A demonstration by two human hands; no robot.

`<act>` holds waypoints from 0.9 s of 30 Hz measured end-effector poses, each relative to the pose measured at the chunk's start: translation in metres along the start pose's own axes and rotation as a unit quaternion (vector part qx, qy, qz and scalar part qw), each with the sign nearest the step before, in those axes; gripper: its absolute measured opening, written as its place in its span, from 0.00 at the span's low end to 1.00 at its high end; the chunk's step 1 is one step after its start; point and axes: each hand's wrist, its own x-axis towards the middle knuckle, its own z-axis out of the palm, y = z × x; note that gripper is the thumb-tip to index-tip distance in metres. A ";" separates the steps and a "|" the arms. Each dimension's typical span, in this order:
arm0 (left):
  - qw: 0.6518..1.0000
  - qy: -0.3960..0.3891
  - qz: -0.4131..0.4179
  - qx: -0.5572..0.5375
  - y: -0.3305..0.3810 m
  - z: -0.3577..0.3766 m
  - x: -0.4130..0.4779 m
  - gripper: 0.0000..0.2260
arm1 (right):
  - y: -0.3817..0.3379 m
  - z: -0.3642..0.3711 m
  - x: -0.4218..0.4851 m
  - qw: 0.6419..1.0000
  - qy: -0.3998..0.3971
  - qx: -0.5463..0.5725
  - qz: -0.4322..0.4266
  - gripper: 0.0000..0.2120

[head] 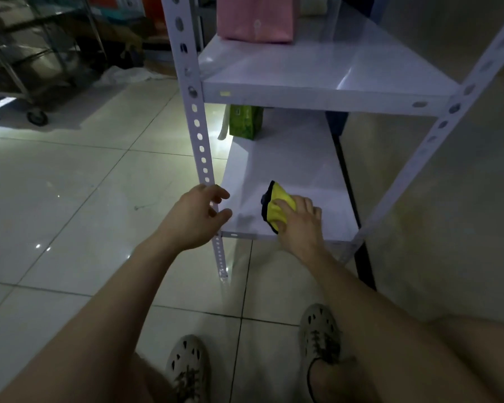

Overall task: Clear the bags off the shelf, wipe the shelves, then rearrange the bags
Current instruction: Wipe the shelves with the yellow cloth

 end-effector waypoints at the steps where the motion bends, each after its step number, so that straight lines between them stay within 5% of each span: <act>1: 1.000 -0.013 -0.007 0.005 -0.003 0.000 0.000 0.17 | 0.005 0.004 0.000 0.999 -0.029 -0.010 0.010 0.31; 4: 0.999 -0.039 -0.009 0.020 -0.007 0.001 0.005 0.17 | 0.021 0.025 -0.012 0.987 -0.154 -0.031 0.025 0.41; 9: 0.995 -0.093 -0.012 0.045 -0.010 0.006 0.013 0.19 | 0.026 0.014 -0.008 0.979 -0.201 -0.014 0.010 0.42; 19: 0.990 -0.126 -0.028 0.062 0.006 -0.004 -0.006 0.21 | 0.007 -0.087 -0.012 0.965 -0.249 -0.043 -0.073 0.38; 27: 0.989 -0.116 -0.040 0.083 0.026 -0.017 -0.062 0.23 | -0.048 -0.168 -0.075 0.964 -0.245 0.058 -0.089 0.39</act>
